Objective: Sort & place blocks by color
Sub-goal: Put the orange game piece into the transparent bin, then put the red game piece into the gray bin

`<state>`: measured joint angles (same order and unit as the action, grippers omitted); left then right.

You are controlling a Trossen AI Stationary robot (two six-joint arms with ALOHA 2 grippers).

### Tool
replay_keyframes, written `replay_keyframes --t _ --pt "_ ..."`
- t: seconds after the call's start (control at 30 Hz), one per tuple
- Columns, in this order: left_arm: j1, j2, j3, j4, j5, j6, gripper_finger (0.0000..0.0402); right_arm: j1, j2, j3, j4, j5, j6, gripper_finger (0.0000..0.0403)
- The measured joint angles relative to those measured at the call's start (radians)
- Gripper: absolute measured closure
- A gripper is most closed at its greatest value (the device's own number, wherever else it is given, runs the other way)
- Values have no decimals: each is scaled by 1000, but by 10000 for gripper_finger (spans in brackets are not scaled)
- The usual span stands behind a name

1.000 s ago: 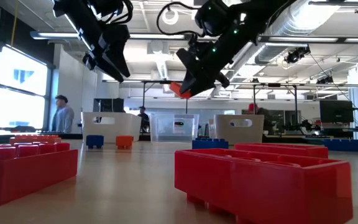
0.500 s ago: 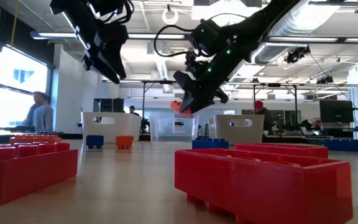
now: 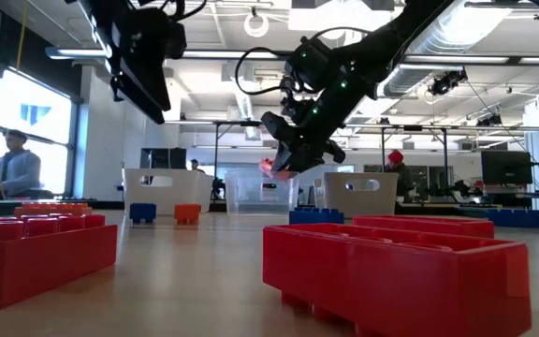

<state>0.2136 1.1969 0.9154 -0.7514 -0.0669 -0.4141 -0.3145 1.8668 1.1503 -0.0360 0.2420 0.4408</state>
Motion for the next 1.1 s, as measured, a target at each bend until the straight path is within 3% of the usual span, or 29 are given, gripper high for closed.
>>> replay_keyframes --t 0.37,0.63,0.87,1.0,1.1 --pt "-216 0 0 -57 -23 -128 190 0 0 0 -3 -3 -4 242" --pt "-308 0 0 -61 -27 -182 190 0 -12 0 -3 9 -4 207" --pt "-367 0 0 -61 -27 -228 190 2 -57 0 -4 -6 -14 204" --pt "-412 0 0 -62 -27 -194 190 14 -80 0 -12 -13 -24 204" --pt "-456 0 0 -61 -27 -87 190 29 -96 0 -19 -14 -41 204"
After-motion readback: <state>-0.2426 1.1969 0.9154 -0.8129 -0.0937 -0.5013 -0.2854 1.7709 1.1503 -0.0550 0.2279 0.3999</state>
